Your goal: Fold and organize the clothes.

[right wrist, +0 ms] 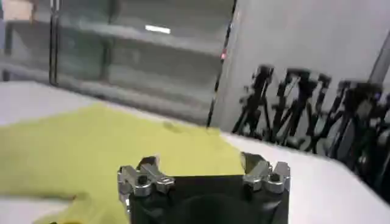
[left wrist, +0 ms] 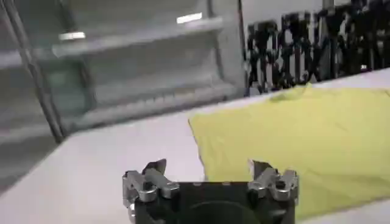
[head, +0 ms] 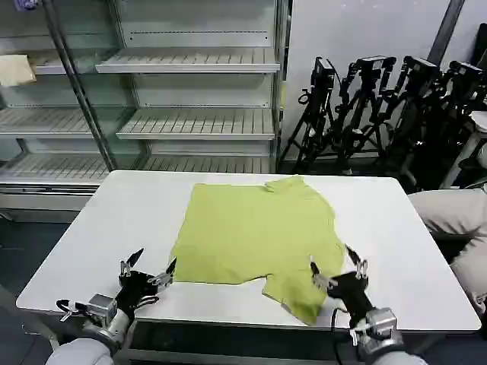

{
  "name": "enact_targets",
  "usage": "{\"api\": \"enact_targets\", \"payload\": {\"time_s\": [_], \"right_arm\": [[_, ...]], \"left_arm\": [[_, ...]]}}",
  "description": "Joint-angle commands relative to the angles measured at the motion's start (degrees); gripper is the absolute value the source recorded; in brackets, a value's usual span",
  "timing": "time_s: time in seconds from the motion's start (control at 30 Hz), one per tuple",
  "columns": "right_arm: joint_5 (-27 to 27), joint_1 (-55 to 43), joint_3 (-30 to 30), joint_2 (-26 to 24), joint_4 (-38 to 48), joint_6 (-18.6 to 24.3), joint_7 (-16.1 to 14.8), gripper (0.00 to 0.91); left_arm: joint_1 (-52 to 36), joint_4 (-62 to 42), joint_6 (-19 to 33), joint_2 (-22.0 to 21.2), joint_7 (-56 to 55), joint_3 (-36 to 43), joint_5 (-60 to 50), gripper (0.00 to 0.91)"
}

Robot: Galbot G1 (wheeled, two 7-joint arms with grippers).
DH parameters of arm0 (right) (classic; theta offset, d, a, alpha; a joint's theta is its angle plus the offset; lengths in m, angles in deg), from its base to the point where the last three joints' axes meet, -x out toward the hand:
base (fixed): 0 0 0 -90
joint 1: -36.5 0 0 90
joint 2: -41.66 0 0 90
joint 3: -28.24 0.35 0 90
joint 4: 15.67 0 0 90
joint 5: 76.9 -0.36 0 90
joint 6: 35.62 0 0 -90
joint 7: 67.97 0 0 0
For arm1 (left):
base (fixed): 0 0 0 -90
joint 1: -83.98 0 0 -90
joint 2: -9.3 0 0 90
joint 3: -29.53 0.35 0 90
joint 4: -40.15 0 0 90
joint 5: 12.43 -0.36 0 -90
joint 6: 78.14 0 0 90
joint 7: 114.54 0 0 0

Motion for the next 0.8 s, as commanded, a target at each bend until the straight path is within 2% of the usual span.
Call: {"api": "enact_targets", "payload": {"time_s": [0.03,0.33,0.67,0.7,0.73,0.77,0.8], "right_arm": [[-0.31,6.34,0.16,0.33,-2.73,-2.09,-0.08,0.907],[2.07,7.94,-1.64,2.05,-1.98,-3.46,0.88,0.907],[2.14,7.14,-3.29,2.9,-1.35,-3.24,1.36,0.907],[2.41,6.84,-3.58,2.83,-1.13,-3.48,1.11,0.856],[2.38,6.57,-3.99,2.85,-0.99,-3.86,1.09,0.242],[2.32,6.45,-4.34,2.99,-0.95,-4.31,1.07,0.02],[2.12,6.43,-4.72,3.13,-0.9,-4.73,1.06,0.0]], "left_arm": [[2.62,1.84,-5.73,2.01,-0.7,-1.28,7.6,0.907],[-0.38,-1.99,-5.33,2.8,-0.32,0.15,7.38,0.907],[-1.12,-3.77,-5.32,2.23,0.01,0.26,7.17,0.907],[-1.19,-3.83,-5.36,2.13,0.06,0.3,7.2,0.846],[-1.43,-3.94,-5.38,2.06,0.04,0.41,7.19,0.151],[-1.52,-4.11,-5.25,2.02,-0.06,0.57,7.21,0.02],[-1.56,-4.06,-5.26,2.01,-0.1,0.71,7.2,0.01]]}}
